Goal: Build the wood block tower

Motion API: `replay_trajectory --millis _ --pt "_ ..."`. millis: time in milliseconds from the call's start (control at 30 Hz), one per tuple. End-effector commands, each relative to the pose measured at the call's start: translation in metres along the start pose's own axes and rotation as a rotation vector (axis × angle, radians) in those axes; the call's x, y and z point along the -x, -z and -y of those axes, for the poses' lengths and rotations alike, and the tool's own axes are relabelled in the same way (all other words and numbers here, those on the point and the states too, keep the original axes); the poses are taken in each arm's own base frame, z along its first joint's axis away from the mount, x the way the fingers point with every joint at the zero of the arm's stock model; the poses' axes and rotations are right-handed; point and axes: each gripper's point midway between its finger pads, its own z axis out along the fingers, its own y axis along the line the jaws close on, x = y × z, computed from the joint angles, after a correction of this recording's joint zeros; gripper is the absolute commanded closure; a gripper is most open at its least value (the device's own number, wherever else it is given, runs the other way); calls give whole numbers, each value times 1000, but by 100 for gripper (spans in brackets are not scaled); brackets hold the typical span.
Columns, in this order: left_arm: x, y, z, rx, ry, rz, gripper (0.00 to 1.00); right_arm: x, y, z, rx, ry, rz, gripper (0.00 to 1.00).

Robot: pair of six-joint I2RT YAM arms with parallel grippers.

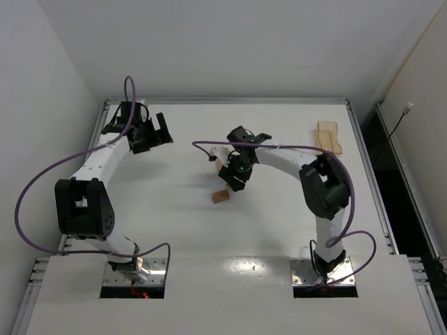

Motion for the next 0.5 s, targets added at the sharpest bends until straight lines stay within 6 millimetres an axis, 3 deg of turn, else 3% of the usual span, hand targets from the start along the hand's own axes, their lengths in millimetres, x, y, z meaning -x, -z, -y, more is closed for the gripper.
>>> replay_trajectory --millis 0,200,467 --pt "13 12 5 -18 -14 59 0 40 9 24 -70 -12 107 48" --pt "11 9 4 -14 -13 50 0 46 -3 29 -64 -79 102 50" --pt "11 4 3 -11 -11 42 0 43 -8 20 -37 -98 82 50"
